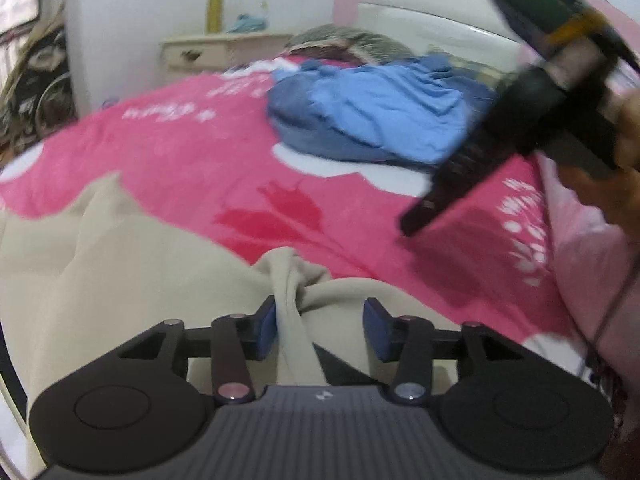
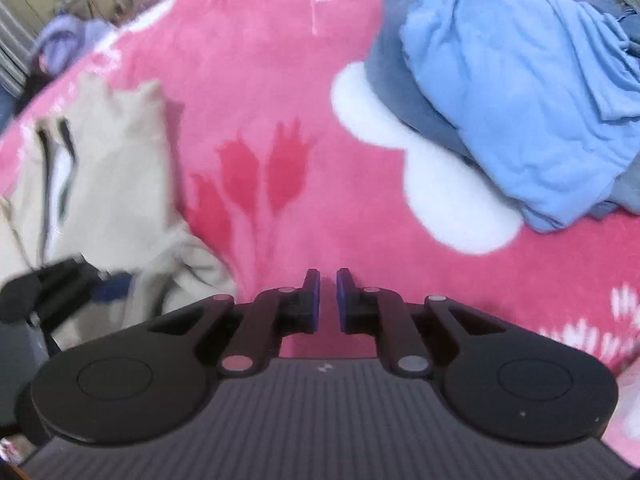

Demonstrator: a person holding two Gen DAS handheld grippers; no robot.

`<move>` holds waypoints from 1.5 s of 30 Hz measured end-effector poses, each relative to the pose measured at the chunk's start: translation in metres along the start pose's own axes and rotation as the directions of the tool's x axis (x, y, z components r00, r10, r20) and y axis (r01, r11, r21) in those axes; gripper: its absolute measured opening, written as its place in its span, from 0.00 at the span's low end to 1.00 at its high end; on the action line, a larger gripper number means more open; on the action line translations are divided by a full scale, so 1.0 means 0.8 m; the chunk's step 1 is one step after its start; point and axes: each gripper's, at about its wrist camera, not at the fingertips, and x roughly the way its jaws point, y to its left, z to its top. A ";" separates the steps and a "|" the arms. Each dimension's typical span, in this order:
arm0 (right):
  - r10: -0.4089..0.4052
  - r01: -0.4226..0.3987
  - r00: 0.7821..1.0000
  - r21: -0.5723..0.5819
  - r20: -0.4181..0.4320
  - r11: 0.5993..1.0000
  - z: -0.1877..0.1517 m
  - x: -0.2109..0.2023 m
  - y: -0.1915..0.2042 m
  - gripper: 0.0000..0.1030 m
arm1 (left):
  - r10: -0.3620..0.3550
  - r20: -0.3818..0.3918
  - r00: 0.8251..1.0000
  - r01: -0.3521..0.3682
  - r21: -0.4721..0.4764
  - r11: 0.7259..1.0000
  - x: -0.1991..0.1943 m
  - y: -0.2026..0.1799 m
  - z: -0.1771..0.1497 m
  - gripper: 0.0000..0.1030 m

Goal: Fold clothes

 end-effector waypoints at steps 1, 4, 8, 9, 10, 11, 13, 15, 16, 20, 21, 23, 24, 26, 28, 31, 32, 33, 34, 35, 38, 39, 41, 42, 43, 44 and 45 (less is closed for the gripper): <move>0.028 -0.028 1.000 -0.011 0.013 1.000 0.003 0.004 0.000 0.09 | 0.003 0.000 1.000 -0.003 0.022 1.000 0.001 -0.005 -0.002 0.46; 0.116 -0.112 0.992 -0.064 0.051 0.992 0.015 -0.003 0.001 0.09 | -0.001 0.004 1.000 0.000 0.059 0.998 -0.006 -0.016 -0.007 0.46; 0.159 -0.155 0.986 -0.073 0.051 0.985 0.030 -0.030 -0.001 0.09 | -0.044 -0.006 0.999 0.044 0.059 0.997 -0.027 -0.019 -0.005 0.46; 0.162 -0.159 0.986 -0.067 0.046 0.985 0.033 -0.032 -0.001 0.09 | -0.059 -0.015 0.998 0.060 0.059 0.996 -0.029 -0.020 -0.006 0.46; 0.166 -0.163 0.985 -0.061 0.041 0.985 0.036 -0.035 -0.001 0.09 | -0.071 -0.023 0.997 0.072 0.055 0.996 -0.032 -0.020 -0.007 0.46; 0.170 -0.168 0.985 -0.055 0.037 0.984 0.038 -0.038 -0.001 0.09 | -0.066 -0.014 0.998 0.067 0.044 0.997 -0.039 -0.015 -0.006 0.46; 0.177 -0.176 0.984 -0.043 0.028 0.983 0.043 -0.044 -0.002 0.09 | -0.057 0.004 0.998 0.057 0.022 0.998 -0.054 -0.005 -0.003 0.45; 0.185 -0.184 0.983 -0.031 0.019 0.982 0.048 -0.050 -0.002 0.09 | -0.047 0.022 0.999 0.047 -0.001 0.999 -0.068 0.006 0.001 0.45; 0.189 -0.188 0.982 -0.024 0.014 0.982 0.051 -0.052 -0.002 0.10 | -0.039 0.033 0.999 0.040 -0.014 0.999 -0.075 0.012 0.003 0.45; 0.204 -0.204 0.979 0.000 -0.004 0.979 0.061 -0.064 -0.003 0.10 | 0.073 0.093 0.993 -0.061 -0.127 0.990 -0.091 0.072 0.038 0.45; 0.222 -0.222 0.975 0.007 0.003 0.975 0.070 -0.065 -0.001 0.10 | 0.102 0.084 0.991 -0.089 -0.149 0.985 -0.086 0.088 0.045 0.45; 0.261 -0.261 0.965 0.019 0.019 0.965 0.090 -0.065 0.005 0.13 | 0.146 0.063 0.987 -0.131 -0.199 0.971 -0.066 0.118 0.057 0.45; 0.283 -0.284 0.959 0.021 0.018 0.959 0.102 -0.062 0.010 0.13 | 0.156 0.029 0.987 -0.146 -0.233 0.962 -0.052 0.134 0.063 0.43; 0.325 -0.326 0.945 0.033 0.022 0.945 0.124 -0.050 0.021 0.15 | 0.167 -0.031 0.985 -0.169 -0.304 0.937 -0.029 0.157 0.069 0.41; 0.368 -0.368 0.930 0.067 0.017 0.927 0.147 -0.035 0.030 0.19 | 0.164 -0.067 0.984 -0.177 -0.347 0.921 -0.020 0.165 0.063 0.39; 0.426 -0.417 0.904 0.144 -0.039 0.897 0.184 -0.002 0.043 0.24 | 0.163 -0.069 0.984 -0.176 -0.271 0.946 -0.032 0.149 0.037 0.40; 0.436 -0.421 0.897 0.158 -0.070 0.893 0.194 0.008 0.048 0.26 | 0.170 -0.072 0.983 -0.182 -0.235 0.955 -0.036 0.143 0.030 0.40; 0.441 -0.418 0.890 0.181 -0.117 0.890 0.207 0.020 0.054 0.26 | 0.177 -0.080 0.981 -0.190 -0.200 0.961 -0.036 0.138 0.025 0.40; 0.453 -0.422 0.880 0.199 -0.144 0.884 0.215 0.030 0.061 0.26 | 0.175 -0.091 0.980 -0.189 -0.180 0.965 -0.034 0.136 0.021 0.40; 0.459 -0.423 0.871 0.209 -0.173 0.882 0.225 0.038 0.068 0.27 | 0.172 -0.102 0.980 -0.188 -0.173 0.967 -0.032 0.136 0.016 0.41; 0.425 -0.373 0.867 0.225 -0.261 0.900 0.245 0.056 0.089 0.27 | 0.151 -0.123 0.981 -0.172 -0.183 0.968 -0.025 0.138 0.001 0.40; 0.408 -0.356 0.868 0.220 -0.281 0.908 0.249 0.059 0.095 0.27 | 0.146 -0.126 0.981 -0.168 -0.183 0.969 -0.024 0.137 -0.003 0.39; 0.369 -0.311 0.870 0.218 -0.327 0.925 0.253 0.068 0.104 0.27 | 0.149 -0.110 0.983 -0.163 -0.132 0.978 -0.026 0.126 -0.008 0.34; 0.356 -0.293 0.868 0.222 -0.347 0.930 0.253 0.073 0.107 0.27 | 0.150 -0.102 0.983 -0.161 -0.107 0.981 -0.027 0.120 -0.011 0.24; 0.342 -0.274 0.865 0.225 -0.367 0.935 0.253 0.077 0.110 0.27 | 0.151 -0.094 0.984 -0.158 -0.081 0.984 -0.028 0.114 -0.014 0.19; 0.328 -0.256 0.862 0.228 -0.386 0.939 0.253 0.082 0.113 0.27 | 0.151 -0.086 0.985 -0.156 -0.056 0.986 -0.029 0.108 -0.016 0.15; 0.315 -0.237 0.858 0.231 -0.405 0.944 0.253 0.086 0.116 0.27 | 0.152 -0.078 0.985 -0.154 -0.030 0.988 -0.030 0.102 -0.019 0.13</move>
